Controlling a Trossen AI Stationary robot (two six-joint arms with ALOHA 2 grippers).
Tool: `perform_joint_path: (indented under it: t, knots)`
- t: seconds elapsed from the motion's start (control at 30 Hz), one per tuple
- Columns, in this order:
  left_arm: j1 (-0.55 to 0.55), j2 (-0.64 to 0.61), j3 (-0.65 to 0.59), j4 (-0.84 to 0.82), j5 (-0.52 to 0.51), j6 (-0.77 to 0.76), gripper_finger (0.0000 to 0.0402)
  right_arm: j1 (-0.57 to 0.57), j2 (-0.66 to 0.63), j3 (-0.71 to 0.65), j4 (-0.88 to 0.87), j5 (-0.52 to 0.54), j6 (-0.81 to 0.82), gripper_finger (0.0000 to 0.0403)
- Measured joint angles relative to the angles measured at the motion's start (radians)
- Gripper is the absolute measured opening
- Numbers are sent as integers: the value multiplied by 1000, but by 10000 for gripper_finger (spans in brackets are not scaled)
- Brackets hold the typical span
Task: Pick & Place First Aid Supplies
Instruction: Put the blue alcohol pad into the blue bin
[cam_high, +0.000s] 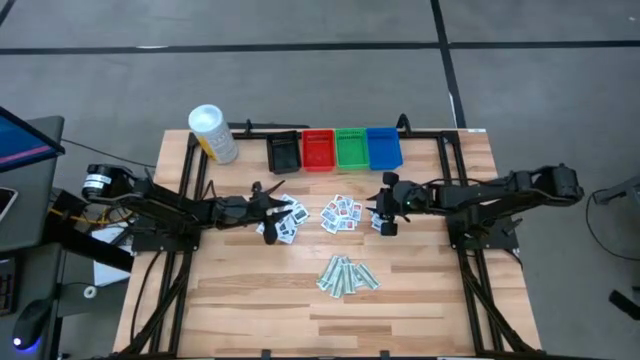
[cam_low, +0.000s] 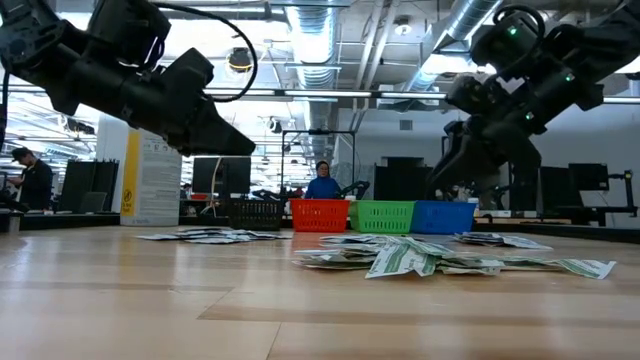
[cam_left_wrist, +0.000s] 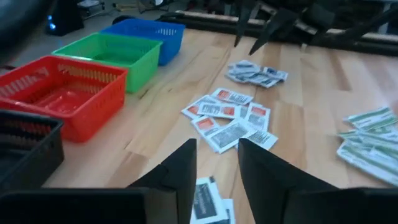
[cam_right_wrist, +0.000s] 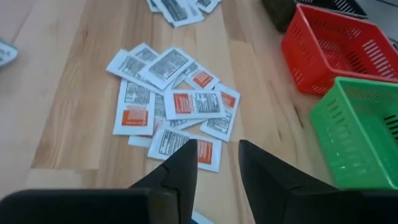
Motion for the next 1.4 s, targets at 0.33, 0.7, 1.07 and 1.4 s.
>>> perform_joint_path:
  t: [0.33, 0.7, 1.07, 1.4]
  knots:
    - [0, 0, 0, 2, -12, 0, 136, -38, -4, 0, -23, 0, -18, 111]
    - [0, 0, 0, 5, -12, 0, 131, -82, -4, 13, -284, 8, 146, 111]
    - [0, 0, 0, 9, -12, -1, 131, -57, -4, 96, -505, 7, 168, 111]
    - [0, 0, 0, 10, -12, -1, 131, -2, -4, 96, -571, -60, 224, 111]
